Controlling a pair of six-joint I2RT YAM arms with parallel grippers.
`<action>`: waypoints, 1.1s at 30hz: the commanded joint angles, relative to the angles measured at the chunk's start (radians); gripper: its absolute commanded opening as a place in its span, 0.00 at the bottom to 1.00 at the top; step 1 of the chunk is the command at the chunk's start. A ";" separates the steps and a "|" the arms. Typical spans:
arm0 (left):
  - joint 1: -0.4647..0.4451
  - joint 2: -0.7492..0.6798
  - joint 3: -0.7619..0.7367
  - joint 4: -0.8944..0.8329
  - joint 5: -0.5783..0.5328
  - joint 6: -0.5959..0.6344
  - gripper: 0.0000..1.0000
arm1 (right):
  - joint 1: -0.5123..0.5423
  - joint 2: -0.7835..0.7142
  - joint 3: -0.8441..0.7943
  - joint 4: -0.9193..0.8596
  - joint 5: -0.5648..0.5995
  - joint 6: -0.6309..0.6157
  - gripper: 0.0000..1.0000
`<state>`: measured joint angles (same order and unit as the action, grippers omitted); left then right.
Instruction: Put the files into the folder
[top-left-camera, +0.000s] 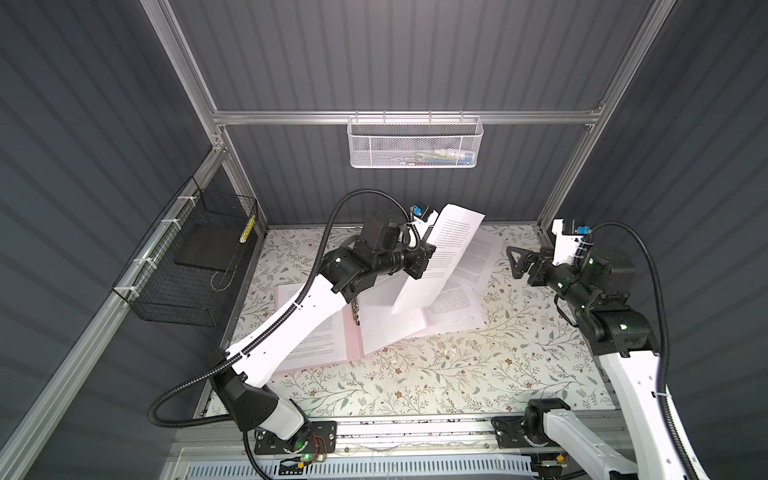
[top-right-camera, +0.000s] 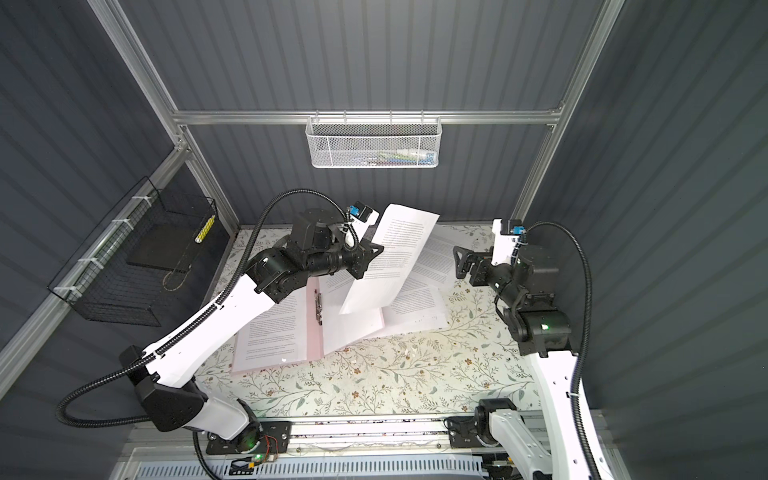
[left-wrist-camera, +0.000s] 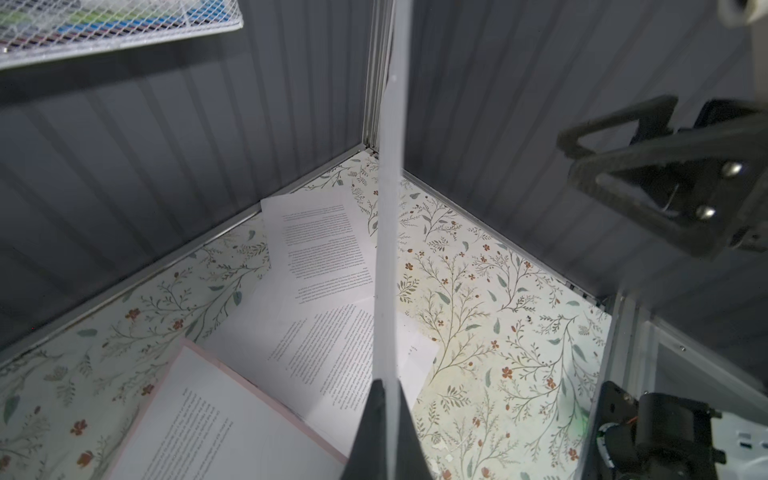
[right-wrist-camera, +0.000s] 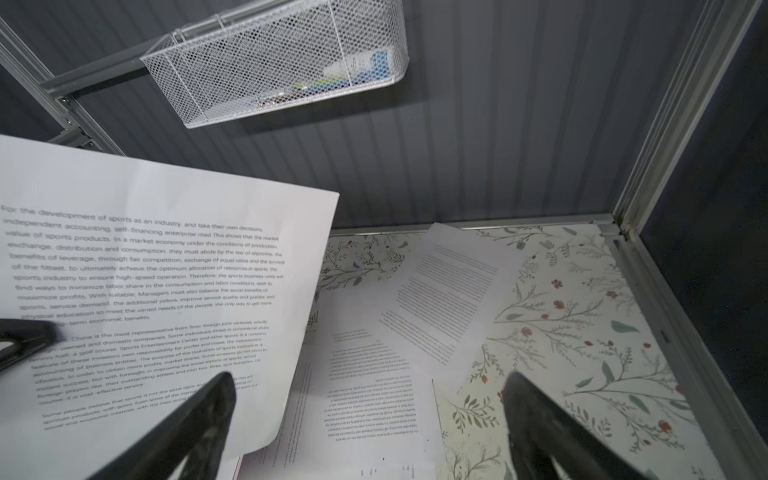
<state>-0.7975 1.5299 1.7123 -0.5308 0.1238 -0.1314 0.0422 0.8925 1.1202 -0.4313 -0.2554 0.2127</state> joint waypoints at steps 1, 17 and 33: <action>0.046 0.005 0.005 -0.019 0.065 -0.212 0.00 | -0.004 0.005 -0.036 0.069 -0.059 0.085 0.99; 0.297 0.124 -0.068 -0.121 0.174 -0.305 0.00 | 0.009 0.221 -0.340 0.438 -0.448 0.326 0.99; 0.365 0.143 -0.167 -0.095 0.264 -0.247 0.00 | 0.169 0.696 -0.280 0.828 -0.589 0.499 0.98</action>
<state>-0.4435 1.6566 1.5650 -0.6312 0.3435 -0.4038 0.2050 1.5379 0.7959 0.2707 -0.7773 0.6559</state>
